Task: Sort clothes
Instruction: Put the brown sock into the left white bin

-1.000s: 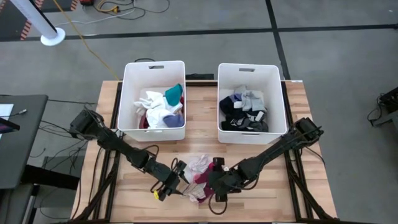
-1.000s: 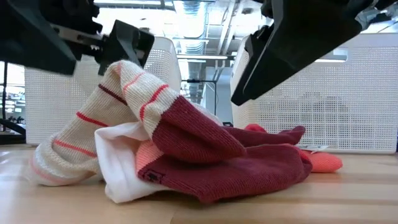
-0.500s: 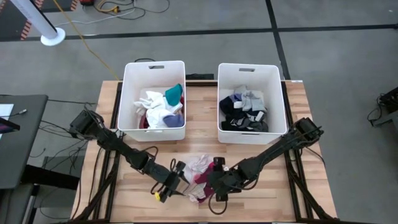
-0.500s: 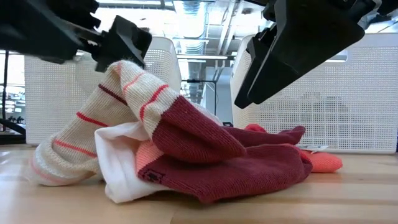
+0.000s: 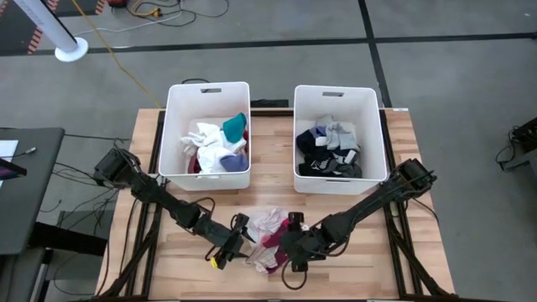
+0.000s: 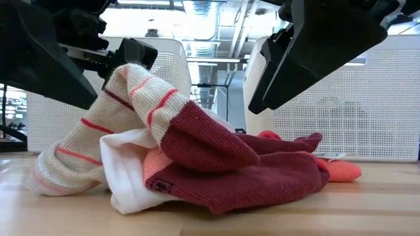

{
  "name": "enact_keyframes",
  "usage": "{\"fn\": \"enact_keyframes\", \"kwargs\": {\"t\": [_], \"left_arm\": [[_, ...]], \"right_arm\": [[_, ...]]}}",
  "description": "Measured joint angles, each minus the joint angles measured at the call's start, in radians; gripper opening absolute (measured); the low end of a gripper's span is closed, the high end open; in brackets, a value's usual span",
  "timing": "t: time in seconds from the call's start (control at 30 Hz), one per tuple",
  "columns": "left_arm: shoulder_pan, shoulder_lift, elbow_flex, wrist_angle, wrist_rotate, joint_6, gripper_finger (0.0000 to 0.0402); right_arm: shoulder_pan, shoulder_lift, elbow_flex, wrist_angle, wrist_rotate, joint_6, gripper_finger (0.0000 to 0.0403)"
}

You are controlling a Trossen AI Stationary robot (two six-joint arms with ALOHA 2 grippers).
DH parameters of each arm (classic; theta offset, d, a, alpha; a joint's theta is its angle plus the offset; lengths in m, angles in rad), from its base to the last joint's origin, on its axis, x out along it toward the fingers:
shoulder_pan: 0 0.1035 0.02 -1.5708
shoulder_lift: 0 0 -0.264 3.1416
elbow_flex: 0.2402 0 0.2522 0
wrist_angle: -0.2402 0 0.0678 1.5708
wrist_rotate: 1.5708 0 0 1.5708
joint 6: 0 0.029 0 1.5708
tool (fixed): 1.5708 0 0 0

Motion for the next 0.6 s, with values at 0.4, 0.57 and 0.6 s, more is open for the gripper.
{"fn": "enact_keyframes", "kwargs": {"t": [0.4,0.57,0.6], "left_arm": [[0.0,0.0,0.0,-0.002,0.0,-0.002,0.0235],[0.0,0.0,0.0,-0.002,0.0,-0.002,0.0235],[0.0,0.0,0.0,-0.002,0.0,-0.003,0.0235]], "right_arm": [[0.015,0.0,0.0,0.0,-0.001,0.063,0.0254],[0.023,0.0,0.0,0.001,-0.002,0.08,0.0254],[0.025,0.0,0.0,0.001,-0.002,0.08,0.0254]]}}
